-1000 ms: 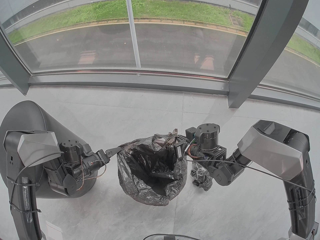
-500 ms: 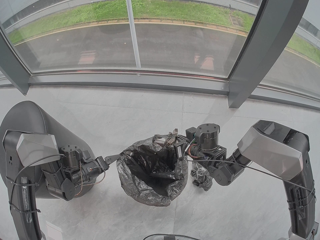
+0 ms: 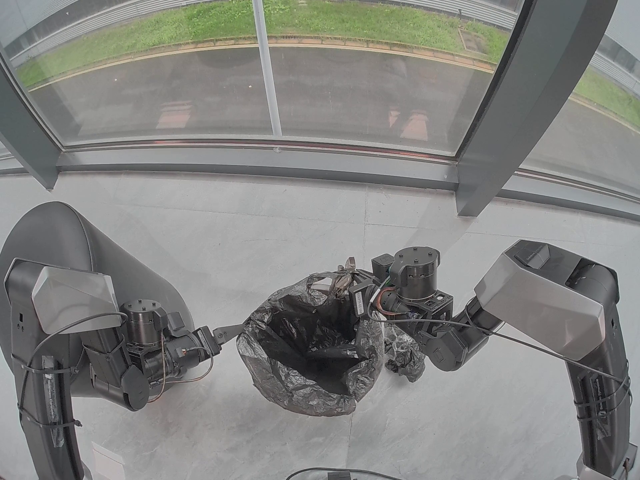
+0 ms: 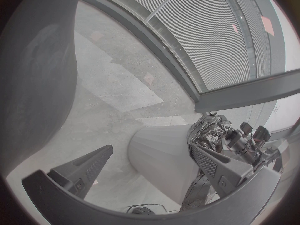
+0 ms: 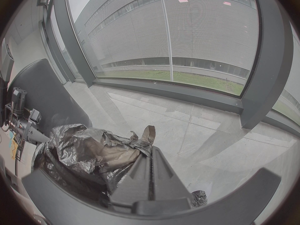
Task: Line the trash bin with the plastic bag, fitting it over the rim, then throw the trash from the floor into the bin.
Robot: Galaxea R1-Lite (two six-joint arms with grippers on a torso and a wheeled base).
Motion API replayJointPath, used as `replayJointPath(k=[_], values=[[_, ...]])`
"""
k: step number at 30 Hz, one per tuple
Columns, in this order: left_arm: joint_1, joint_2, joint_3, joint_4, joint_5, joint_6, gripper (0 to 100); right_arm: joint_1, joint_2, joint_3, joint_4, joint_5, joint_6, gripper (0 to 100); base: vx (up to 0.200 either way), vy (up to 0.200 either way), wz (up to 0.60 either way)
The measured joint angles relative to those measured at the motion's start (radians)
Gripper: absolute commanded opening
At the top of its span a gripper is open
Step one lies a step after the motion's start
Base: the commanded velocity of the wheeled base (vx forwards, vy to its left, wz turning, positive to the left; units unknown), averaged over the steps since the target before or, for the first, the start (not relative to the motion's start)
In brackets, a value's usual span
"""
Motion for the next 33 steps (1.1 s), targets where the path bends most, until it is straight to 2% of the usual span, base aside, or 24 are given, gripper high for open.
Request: replayJointPath(k=[10, 23, 33], values=[[-0.040, -0.004, 0.033, -0.001, 0.153, 0.030, 100, 0.000, -0.001, 0.004, -0.043, -0.001, 0.002, 0, 0.000, 0.000, 0.00], [-0.072, -0.040, 0.046, -0.014, 0.160, 0.008, 100, 0.000, -0.005, 0.010, -0.050, -0.001, 0.003, 0, 0.000, 0.000, 0.00], [-0.075, -0.065, 0.096, -0.127, 0.156, -0.015, 100, 0.000, -0.007, 0.022, -0.051, 0.000, 0.002, 0, 0.000, 0.000, 0.00]])
